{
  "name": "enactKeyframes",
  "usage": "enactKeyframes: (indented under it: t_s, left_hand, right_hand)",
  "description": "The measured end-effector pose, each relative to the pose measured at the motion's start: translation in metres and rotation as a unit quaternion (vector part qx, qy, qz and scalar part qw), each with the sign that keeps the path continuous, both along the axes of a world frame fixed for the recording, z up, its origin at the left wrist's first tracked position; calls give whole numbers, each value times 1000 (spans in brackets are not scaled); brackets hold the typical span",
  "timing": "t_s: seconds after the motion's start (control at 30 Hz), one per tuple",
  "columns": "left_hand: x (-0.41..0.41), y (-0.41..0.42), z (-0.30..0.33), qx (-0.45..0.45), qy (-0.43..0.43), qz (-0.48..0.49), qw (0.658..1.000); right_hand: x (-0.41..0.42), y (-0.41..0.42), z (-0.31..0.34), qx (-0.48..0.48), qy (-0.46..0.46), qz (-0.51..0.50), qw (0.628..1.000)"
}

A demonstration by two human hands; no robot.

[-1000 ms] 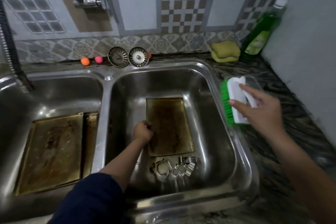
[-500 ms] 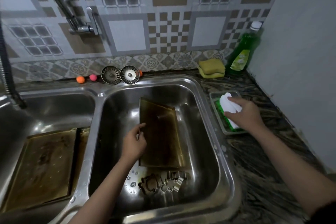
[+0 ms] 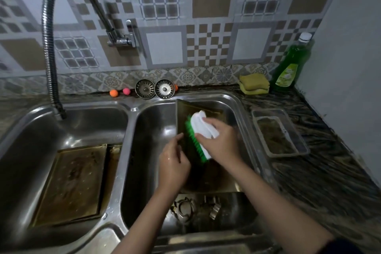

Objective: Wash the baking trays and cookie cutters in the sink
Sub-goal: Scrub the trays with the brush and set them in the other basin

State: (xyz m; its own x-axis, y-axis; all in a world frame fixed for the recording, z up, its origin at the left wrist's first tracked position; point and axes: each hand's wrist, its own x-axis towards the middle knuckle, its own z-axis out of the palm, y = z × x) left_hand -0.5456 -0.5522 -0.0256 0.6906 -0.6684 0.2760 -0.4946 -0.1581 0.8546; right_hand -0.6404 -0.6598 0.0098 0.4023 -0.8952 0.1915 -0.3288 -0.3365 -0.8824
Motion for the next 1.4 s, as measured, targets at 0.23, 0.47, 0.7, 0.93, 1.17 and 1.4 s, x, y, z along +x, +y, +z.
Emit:
enactKeyframes:
  t_s: [0.23,0.47,0.7,0.93,1.17,1.4]
  left_hand:
    - [23,19,19,-80,38,98,991]
    - [10,26,27,-115,-2,37,993]
    - [70,46,38,-91,-4,104,990]
    - [71,50,14,-76,122,112,983]
    - [55,42,5,-52,265,77,960]
    - [41,31,-5,86,324,-11,942]
  right_hand:
    - [25,46,12,8,-42,106,993]
    - [43,9,24,-14,-77,-6,997]
    - [-1,9,13,30,-66,10,997]
    - [-37,-15,39,-13,-109,-12,994]
    - [-31,1,8,67,-87,86,990]
    - [-23,6,-1,148,-118,33,981]
